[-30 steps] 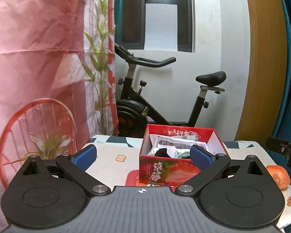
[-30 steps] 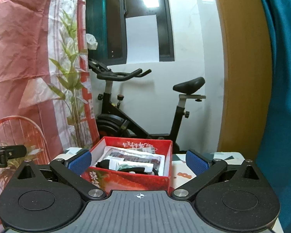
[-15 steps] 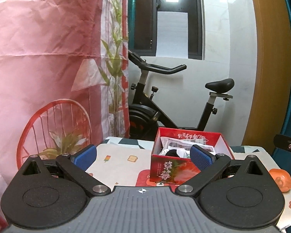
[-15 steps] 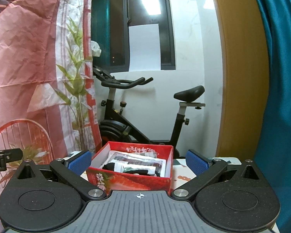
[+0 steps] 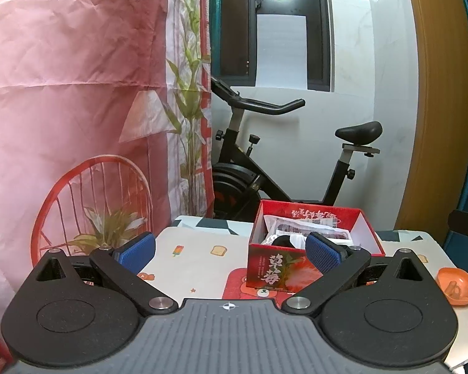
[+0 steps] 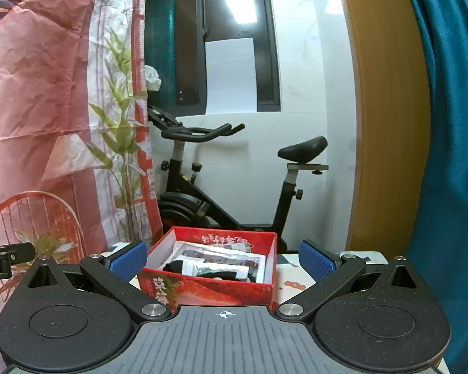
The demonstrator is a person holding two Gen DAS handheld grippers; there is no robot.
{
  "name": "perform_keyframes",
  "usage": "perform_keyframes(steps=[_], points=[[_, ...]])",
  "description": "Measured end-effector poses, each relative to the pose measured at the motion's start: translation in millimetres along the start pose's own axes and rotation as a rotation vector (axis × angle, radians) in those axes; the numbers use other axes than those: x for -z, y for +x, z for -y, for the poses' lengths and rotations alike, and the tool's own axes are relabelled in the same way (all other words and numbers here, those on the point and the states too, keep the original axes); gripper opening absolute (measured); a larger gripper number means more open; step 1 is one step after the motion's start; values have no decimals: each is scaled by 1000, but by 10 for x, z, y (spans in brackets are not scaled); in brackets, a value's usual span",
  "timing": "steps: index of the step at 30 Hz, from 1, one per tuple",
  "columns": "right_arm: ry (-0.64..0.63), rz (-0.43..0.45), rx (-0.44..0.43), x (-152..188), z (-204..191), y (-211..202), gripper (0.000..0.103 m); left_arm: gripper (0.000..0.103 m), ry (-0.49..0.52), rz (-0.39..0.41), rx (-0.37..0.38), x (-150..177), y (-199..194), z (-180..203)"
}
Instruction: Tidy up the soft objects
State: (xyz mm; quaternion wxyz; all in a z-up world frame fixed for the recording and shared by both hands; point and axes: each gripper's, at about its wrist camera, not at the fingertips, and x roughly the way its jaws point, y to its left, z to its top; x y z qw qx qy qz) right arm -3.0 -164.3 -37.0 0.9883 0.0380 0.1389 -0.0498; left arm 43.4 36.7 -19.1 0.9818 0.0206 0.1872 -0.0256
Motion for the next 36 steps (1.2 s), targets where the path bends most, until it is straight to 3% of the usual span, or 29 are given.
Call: perform_keyframes(steps=[36], points=[[-1,-11,13,102,4,54,103,103,-15,-38,-1,36,27,-17]])
